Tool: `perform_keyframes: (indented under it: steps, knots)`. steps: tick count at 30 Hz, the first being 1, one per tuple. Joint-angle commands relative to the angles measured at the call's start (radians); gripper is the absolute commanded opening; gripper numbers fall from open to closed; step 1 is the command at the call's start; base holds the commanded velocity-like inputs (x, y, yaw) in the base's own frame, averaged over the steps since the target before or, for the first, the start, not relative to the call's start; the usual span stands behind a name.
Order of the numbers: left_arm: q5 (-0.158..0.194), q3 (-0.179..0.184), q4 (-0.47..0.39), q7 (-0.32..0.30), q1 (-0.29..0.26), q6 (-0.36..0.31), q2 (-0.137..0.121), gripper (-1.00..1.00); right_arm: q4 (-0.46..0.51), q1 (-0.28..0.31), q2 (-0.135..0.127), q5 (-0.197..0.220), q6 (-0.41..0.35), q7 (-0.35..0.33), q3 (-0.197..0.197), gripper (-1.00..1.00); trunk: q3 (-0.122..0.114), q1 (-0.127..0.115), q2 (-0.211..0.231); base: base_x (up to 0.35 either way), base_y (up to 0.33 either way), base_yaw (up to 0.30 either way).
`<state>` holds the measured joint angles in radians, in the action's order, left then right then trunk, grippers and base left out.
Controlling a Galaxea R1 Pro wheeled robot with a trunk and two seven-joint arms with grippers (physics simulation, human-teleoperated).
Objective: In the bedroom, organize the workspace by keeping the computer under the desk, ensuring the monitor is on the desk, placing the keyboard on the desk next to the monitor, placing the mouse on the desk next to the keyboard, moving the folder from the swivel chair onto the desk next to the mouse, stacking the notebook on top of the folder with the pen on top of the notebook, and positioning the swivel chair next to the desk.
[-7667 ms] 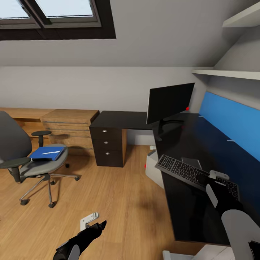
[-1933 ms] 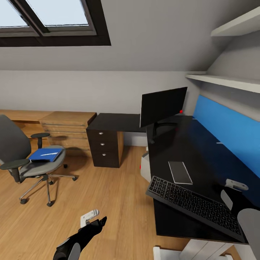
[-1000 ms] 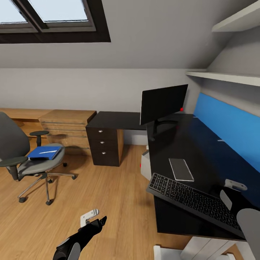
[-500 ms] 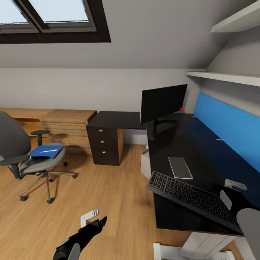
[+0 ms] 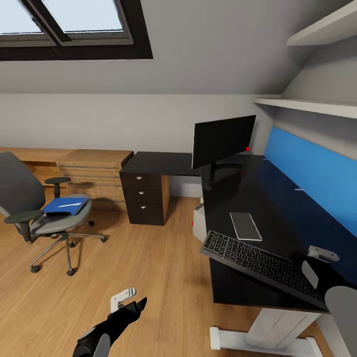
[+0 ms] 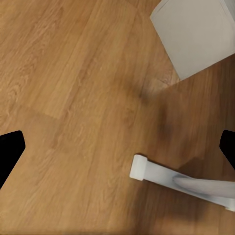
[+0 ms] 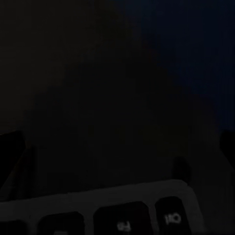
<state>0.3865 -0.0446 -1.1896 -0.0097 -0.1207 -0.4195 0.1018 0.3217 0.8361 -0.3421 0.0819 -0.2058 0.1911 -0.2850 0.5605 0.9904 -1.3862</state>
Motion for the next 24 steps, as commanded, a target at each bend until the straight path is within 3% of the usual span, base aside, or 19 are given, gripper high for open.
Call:
perform_keyframes:
  steps: [1,24]
  knots:
    - [0.008,-0.003,-0.001,-0.001,0.0,-0.007,0.001,1.0,0.002,0.0,0.0,0.009,-0.005,0.004,0.001,1.0,0.001,0.0,-0.001,-0.048,0.039,0.0]
    - [0.008,-0.003,-0.001,-0.001,0.0,-0.007,0.001,1.0,0.002,0.001,0.001,0.007,-0.004,0.004,0.004,1.0,0.001,0.0,-0.001,-0.092,0.072,0.0]
